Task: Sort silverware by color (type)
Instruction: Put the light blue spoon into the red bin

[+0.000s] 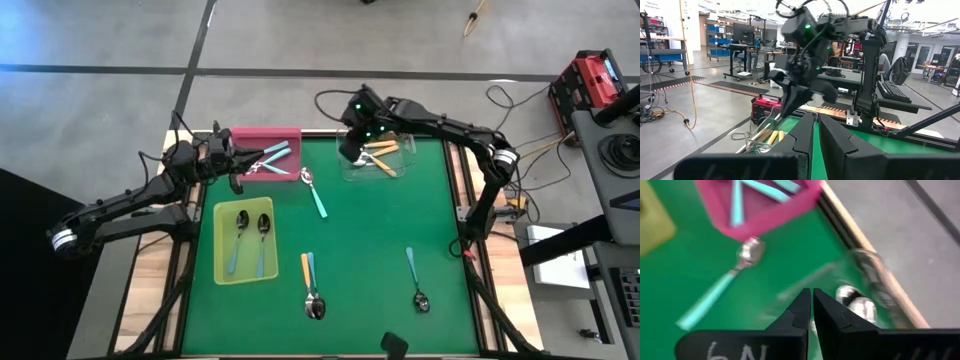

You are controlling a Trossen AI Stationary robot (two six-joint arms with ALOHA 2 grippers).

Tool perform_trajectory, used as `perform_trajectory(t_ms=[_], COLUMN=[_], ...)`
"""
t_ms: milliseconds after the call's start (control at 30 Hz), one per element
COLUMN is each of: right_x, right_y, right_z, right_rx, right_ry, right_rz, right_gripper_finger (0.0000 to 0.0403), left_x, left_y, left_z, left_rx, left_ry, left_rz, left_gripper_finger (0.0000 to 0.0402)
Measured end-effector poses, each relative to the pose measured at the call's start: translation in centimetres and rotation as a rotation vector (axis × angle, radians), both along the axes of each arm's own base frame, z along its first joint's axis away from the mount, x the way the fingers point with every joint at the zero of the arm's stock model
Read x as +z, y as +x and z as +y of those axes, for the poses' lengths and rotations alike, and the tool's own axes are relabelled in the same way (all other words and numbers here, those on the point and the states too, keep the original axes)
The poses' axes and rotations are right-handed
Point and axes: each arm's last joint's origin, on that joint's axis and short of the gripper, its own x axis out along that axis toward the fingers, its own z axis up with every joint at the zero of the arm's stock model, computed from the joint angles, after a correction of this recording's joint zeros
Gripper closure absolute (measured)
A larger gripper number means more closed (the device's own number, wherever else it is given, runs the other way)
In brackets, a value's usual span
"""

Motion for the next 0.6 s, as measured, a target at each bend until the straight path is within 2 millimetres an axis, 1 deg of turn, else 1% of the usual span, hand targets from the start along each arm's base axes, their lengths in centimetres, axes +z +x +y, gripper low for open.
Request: perform_trajectory(t_ms=[200, 367, 600], right_x=[1.0, 1.2, 1.0], right_y=[2.1, 3.4, 4.7], right_z=[3.8, 6.7, 10.2], right_rx=[0.016, 0.020, -0.041], right_ry=[0.065, 0.124, 0.247], right_rz=[-0.040, -0.063, -0.088], right_gripper_finger=[0.0394, 0.0394, 0.0394], left_x=[0.0, 0.0, 0.0], left_y=[0.0, 0.0, 0.0], left_z=[0.0, 0.0, 0.0], left_rx=[-0.002, -0.003, -0.004], left_ry=[-0.016, -0.023, -0.030], left_rz=[-0.004, -0.005, -0.006], left_gripper_finger=[0.0389, 0.0389, 0.0389])
